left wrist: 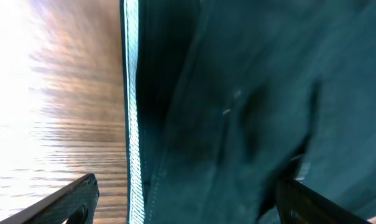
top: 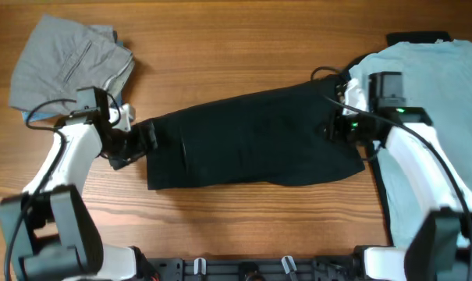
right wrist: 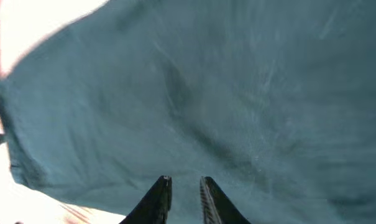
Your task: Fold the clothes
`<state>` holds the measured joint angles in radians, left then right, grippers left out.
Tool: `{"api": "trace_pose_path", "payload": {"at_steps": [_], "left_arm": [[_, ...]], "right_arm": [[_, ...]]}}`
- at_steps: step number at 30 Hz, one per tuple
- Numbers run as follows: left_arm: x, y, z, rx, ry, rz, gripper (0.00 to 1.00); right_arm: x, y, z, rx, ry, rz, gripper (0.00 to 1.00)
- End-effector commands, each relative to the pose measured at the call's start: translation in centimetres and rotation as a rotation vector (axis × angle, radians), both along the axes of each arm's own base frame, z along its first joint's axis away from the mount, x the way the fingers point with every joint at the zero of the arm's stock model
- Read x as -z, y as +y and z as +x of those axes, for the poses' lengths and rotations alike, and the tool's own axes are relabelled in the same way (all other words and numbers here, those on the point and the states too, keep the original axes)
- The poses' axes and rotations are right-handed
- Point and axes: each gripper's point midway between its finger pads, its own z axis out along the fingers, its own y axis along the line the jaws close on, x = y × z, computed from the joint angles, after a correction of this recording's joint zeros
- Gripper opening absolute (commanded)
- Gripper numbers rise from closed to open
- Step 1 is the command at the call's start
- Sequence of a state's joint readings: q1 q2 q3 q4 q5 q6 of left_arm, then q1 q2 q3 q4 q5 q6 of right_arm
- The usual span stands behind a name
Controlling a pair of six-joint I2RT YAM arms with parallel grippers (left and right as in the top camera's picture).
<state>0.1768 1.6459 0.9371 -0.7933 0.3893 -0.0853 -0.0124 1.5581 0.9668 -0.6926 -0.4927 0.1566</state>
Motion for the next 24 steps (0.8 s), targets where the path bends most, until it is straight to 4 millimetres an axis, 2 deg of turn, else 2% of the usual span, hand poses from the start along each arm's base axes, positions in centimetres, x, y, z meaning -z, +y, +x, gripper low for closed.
{"api": "trace_pose_path", "payload": {"at_steps": [1,3,5,7,9,10,14,17,18,19,20,22,23,24], "left_arm": [[2.3,-1.3,-1.1,0.102,0.042,-0.073,0.87],[3.9,-1.6,-1.6,0.107,0.095,-0.085,0.86],[6.1,-2.6,-2.0,0.136,0.144,-0.107,0.83],[6.6,-5.7,-2.3,0.269,0.113,-0.223,0.63],[6.8,-6.8,-3.3,0.308,0.149,-0.229,0.15],[6.6,-6.9,-3.8,0.311,0.169,-0.232,0.04],[4.6,-5.6,-4.3,0.244,0.225,-0.241,0.04],[-1.9,-2.9,-2.5,0.156,0.197,-0.235,0.04],[-6.0,-0.9,-1.4,0.125,0.140,-0.177,0.04],[-8.3,0.1,-0.8,0.116,0.100,-0.137,0.04],[-12.0,0.9,0.2,0.116,0.019,-0.082,0.04],[-17.5,0.2,1.8,0.139,-0.111,-0.041,0.04],[-18.6,-0.6,2.4,0.143,-0.139,-0.030,0.04],[-18.8,-1.7,2.8,0.164,-0.155,-0.025,0.04]], "right_arm": [[4.6,0.7,-0.4,-0.015,0.121,0.022,0.13],[6.3,0.7,-0.8,-0.016,0.172,0.022,0.13],[7.0,0.6,-0.9,-0.015,0.185,0.009,0.12],[7.0,0.4,-0.5,-0.010,0.171,0.000,0.13],[7.0,0.5,-0.6,-0.012,0.173,0.000,0.12],[7.0,0.4,-0.6,-0.012,0.173,-0.001,0.12],[6.9,0.4,-0.6,-0.013,0.172,-0.001,0.08],[4.9,0.4,-0.1,-0.013,0.119,-0.001,0.07],[3.3,0.5,0.1,-0.014,0.080,-0.001,0.07],[2.4,0.4,0.3,-0.014,0.052,-0.001,0.07],[1.2,0.4,0.5,-0.013,0.012,-0.002,0.08],[-0.1,0.4,0.9,-0.011,-0.035,-0.002,0.09],[-0.1,0.4,0.9,-0.011,-0.039,-0.002,0.09],[-0.1,0.4,0.9,-0.011,-0.038,-0.002,0.09]]}}
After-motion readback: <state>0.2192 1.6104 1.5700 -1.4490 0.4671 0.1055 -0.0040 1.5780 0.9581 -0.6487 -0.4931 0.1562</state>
